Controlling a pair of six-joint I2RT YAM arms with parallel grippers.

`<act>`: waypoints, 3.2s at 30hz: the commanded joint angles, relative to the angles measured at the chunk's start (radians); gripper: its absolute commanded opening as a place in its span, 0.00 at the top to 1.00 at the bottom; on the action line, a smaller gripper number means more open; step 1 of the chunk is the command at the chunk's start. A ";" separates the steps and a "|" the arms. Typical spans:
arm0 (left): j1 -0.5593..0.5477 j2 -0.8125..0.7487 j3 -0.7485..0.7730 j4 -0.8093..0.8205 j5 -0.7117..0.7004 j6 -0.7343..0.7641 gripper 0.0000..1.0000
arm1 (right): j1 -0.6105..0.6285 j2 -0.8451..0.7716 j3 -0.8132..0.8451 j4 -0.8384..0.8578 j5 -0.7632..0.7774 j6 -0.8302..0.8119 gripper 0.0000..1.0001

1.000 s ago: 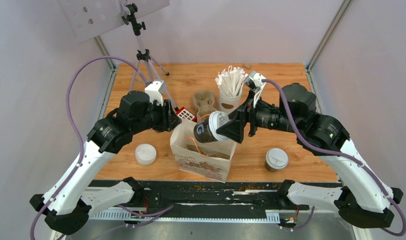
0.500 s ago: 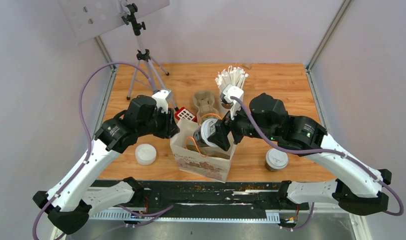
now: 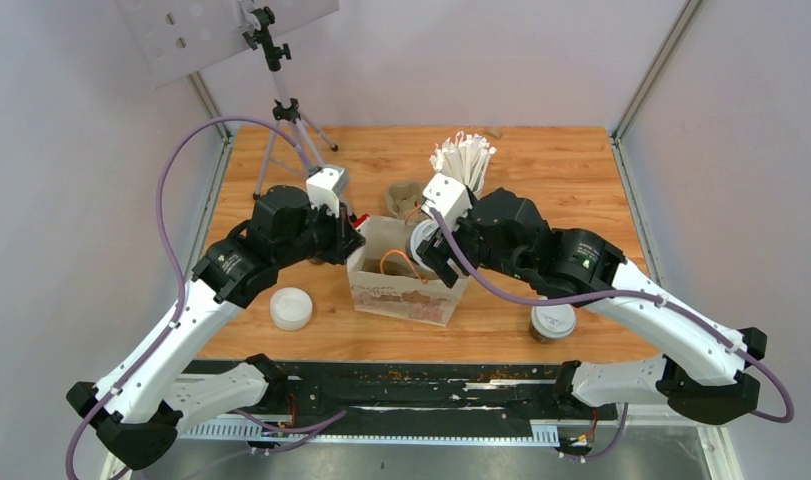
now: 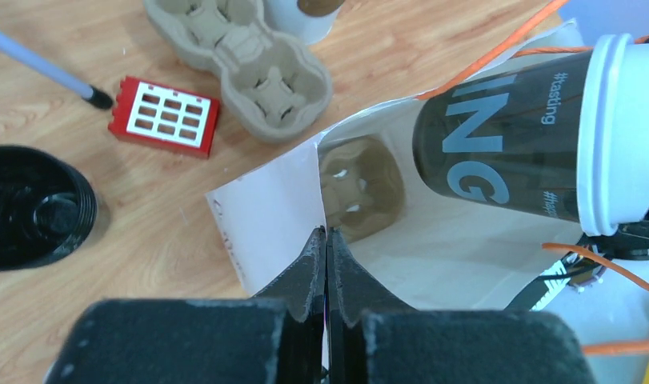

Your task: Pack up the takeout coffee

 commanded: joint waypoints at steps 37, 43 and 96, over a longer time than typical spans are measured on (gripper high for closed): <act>0.002 -0.114 -0.051 -0.196 0.040 -0.120 0.47 | 0.133 -0.114 -0.337 0.207 -0.081 -0.354 0.34; 0.003 -0.080 -0.032 -0.084 0.074 -0.013 0.76 | 0.134 -0.038 -0.254 0.201 0.004 -0.404 0.34; 0.000 -0.084 -0.040 -0.227 0.200 -0.098 0.47 | 0.251 -0.079 -0.432 0.286 -0.023 -0.386 0.34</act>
